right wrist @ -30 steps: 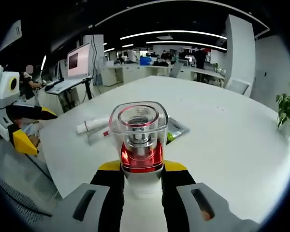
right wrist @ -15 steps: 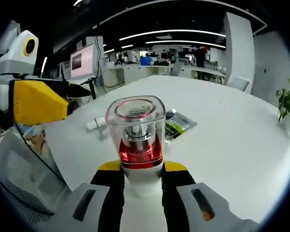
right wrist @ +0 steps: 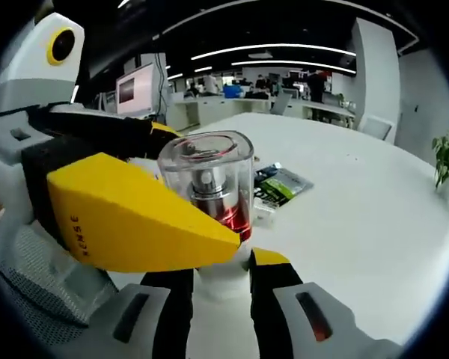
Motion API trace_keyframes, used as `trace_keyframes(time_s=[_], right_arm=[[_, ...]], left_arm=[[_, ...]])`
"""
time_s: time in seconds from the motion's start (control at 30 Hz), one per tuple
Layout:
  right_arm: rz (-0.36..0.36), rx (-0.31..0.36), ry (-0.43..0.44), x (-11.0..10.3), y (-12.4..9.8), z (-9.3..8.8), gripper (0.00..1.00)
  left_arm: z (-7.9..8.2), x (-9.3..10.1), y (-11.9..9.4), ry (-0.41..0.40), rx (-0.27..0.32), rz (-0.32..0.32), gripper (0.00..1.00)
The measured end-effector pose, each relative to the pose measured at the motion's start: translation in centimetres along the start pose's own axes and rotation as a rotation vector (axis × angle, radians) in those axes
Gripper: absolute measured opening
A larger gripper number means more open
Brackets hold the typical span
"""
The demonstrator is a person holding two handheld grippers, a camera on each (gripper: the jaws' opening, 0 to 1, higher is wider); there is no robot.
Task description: Arrange the skincare products in the storage area until every visible bottle or jar stands upright without overlapping.
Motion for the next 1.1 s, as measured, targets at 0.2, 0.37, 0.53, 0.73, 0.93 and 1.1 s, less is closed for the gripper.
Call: trace_keyframes(time_s=[0.2,0.37,0.53,0.73,0.93,1.1], right_arm=[[0.028,-0.015,0.011,0.2,-0.1,-0.5,0.28],[0.035,-0.025,0.002,0.2,0.0,-0.6,0.28],[0.047,-0.014,-0.020,0.0,0.0,0.0,0.30],[0.101,-0.001,-0.108,-0.2,0.0,0.7,0.32],[0.224,-0.008,-0.190,0.1,-0.3,1.0,0.33],[0.296,-0.031,-0.307,0.7,0.2,1.0,0.45]], left_arm=[[-0.2,0.5,0.5,0.041,-0.014,0.005,0.38],[-0.5,0.2,0.8,0.097,-0.036,0.030,0.30],[-0.2,0.4,0.8,0.150,-0.031,0.028,0.30],[-0.3,0.0,0.7,0.165,-0.063,-0.100,0.30],[-0.3,-0.9,0.7,0.298,-0.078,-0.266,0.29],[-0.3,-1.2,0.8,0.333,-0.086,-0.332,0.29]])
Point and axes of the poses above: the point that each gripper's makers call its tool centre point, and the gripper's own axes: y roughly forward along the fingers, x roughly to its right, z roughly out of its top, the point moved 5 cm from there along -y, roughly backward along the fingers, and after that the axes turned 8 degrees about -x, right-handed, at the moved point
